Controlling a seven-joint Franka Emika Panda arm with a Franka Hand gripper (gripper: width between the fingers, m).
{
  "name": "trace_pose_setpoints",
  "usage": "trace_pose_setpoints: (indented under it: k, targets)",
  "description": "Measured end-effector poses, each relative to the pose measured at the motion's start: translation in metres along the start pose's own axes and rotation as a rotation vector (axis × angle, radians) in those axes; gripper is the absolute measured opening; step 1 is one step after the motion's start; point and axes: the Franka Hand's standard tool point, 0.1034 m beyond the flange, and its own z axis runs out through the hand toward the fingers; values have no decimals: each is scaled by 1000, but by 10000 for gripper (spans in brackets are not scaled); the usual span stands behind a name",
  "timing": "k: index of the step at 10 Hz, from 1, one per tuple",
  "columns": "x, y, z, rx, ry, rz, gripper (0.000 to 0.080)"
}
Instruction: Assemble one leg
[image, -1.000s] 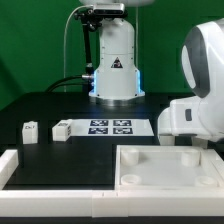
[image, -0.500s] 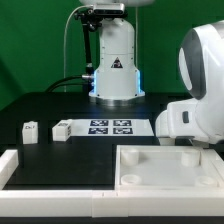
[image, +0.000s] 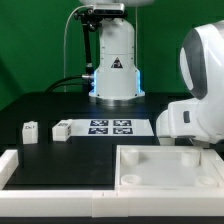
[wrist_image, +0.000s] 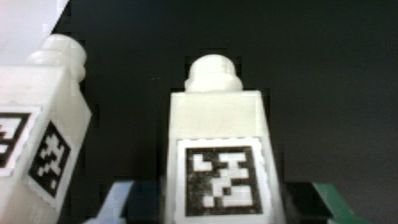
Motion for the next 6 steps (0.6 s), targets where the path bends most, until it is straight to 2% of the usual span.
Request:
trace_pose_setpoints:
  k: [2,4,5,6]
  targets:
    - [-43,4,-28,-23,-45,-15,290]
    - [-65,5,-49,-32,-52,-23,290]
    - [-71,5,-59,-30,-39,-34,290]
    - [-67,4,-59,-26,-9,-33,290]
